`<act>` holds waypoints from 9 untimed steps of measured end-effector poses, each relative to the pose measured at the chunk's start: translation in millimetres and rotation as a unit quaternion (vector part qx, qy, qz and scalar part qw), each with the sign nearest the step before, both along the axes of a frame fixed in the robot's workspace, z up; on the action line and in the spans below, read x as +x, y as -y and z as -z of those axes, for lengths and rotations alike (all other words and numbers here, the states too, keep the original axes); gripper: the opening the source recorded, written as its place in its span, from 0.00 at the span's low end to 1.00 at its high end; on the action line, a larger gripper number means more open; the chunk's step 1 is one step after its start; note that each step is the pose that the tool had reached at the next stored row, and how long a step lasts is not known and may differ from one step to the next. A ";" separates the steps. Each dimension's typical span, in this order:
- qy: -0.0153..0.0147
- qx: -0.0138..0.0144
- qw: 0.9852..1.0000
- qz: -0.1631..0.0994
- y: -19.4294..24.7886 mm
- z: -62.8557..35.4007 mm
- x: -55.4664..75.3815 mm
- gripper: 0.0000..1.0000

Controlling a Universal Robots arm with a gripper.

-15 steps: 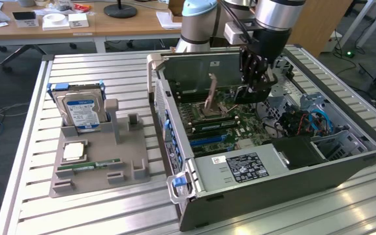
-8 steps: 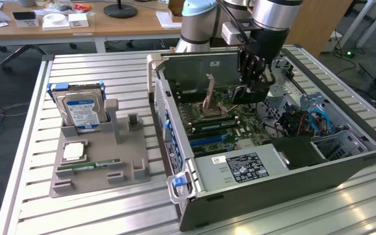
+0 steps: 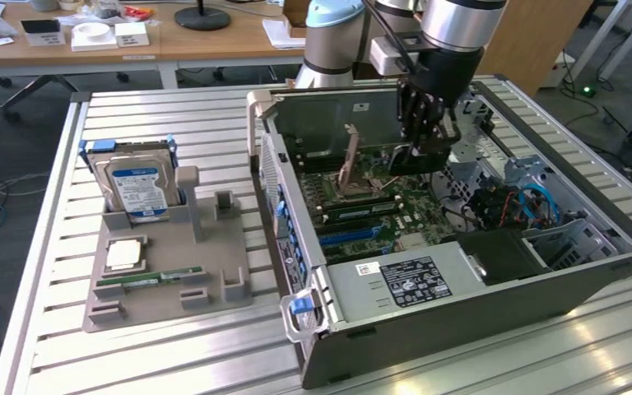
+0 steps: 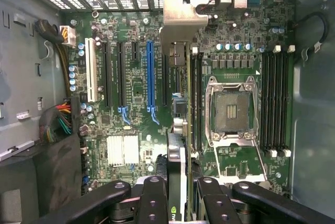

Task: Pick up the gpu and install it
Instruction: 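Insert the gpu into the slot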

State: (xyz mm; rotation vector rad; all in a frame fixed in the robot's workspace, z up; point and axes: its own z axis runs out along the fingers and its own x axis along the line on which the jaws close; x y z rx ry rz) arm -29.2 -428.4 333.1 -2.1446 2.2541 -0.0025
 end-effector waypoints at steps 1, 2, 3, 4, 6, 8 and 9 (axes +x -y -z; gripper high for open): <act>0.000 0.000 1.000 0.000 0.0 0.0 -0.3 0.27; 0.000 0.000 1.000 0.000 0.0 0.0 -0.6 0.27; 0.000 0.000 1.000 0.000 0.0 0.0 -0.9 0.27; 0.000 0.000 1.000 0.000 0.0 0.0 -1.2 0.27; 0.000 0.000 1.000 0.000 0.0 0.0 -1.9 0.27; 0.000 0.000 1.000 0.000 0.0 0.0 -2.6 0.27; 0.000 0.000 1.000 0.000 0.0 0.0 -3.0 0.27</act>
